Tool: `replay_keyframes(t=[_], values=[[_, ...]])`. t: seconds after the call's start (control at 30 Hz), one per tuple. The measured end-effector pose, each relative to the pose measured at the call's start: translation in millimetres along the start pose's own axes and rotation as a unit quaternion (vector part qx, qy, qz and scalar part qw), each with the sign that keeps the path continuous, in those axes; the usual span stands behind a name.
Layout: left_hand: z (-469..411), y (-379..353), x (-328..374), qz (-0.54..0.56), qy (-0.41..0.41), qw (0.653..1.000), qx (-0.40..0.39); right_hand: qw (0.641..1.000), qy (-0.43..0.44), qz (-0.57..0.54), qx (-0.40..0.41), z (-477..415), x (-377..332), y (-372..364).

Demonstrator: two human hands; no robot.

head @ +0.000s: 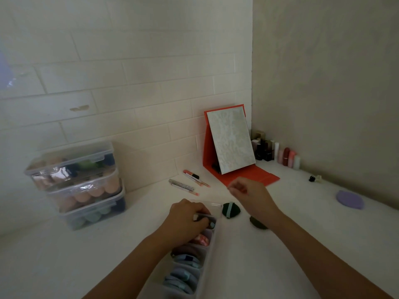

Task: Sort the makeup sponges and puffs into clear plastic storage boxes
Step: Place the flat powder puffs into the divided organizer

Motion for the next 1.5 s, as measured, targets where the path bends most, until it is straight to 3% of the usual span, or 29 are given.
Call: replay_keyframes(t=[0.1, 0.2, 0.43, 0.7, 0.87, 0.97, 1.1, 1.23, 1.37, 1.5], values=[[0.9, -0.7, 1.5, 0.007, -0.007, 1.0, -0.005, 0.993, -0.051, 0.105, -0.033, -1.1, 31.8, -2.5], [1.5, 0.5, 2.5, 0.008, -0.006, 1.0, -0.004, 0.989, -0.068, 0.106, -0.082, 2.3, 44.5, -12.8], [4.1, 3.9, 7.1, -0.03, -0.008, 0.999, 0.005, 0.977, 0.005, 0.138, -0.165, 4.3, 36.9, -40.3], [5.0, 5.1, -0.1, 0.046, 0.04, 0.997, 0.045, 0.991, -0.022, 0.109, -0.069, 0.5, 38.5, -36.4], [4.9, 6.7, 0.0, 0.053, 0.035, 0.996, 0.064, 0.996, -0.072, 0.029, -0.042, -1.9, 41.3, -18.7], [4.8, 6.3, -0.9, 0.053, 0.037, 0.996, 0.068, 0.994, -0.076, -0.077, 0.015, -3.4, 22.3, 1.0], [4.1, 5.8, 1.0, 0.042, 0.037, 0.996, 0.066, 0.982, -0.017, -0.178, 0.063, 2.9, -18.6, 6.3], [3.8, 10.4, 4.3, 0.024, 0.029, 0.996, 0.085, 0.993, 0.084, -0.08, 0.029, 11.6, -42.8, -18.3], [2.6, 11.9, 5.7, 0.022, 0.016, 0.995, 0.096, 0.982, 0.186, 0.016, -0.012, 13.4, -48.2, -32.8], [1.8, 10.7, 4.8, 0.002, 0.009, 0.995, 0.098, 0.977, 0.201, 0.047, -0.05, 14.2, -47.0, -36.4]])
Point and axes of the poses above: each hand's wrist, its own z-axis away from the middle knuckle, its own y-axis out of the back of the hand, x = y × z, the point moved 5 cm from there along -z, towards the middle knuckle, and after that the axes turned 3 degrees about x, right-handed, at the moved point
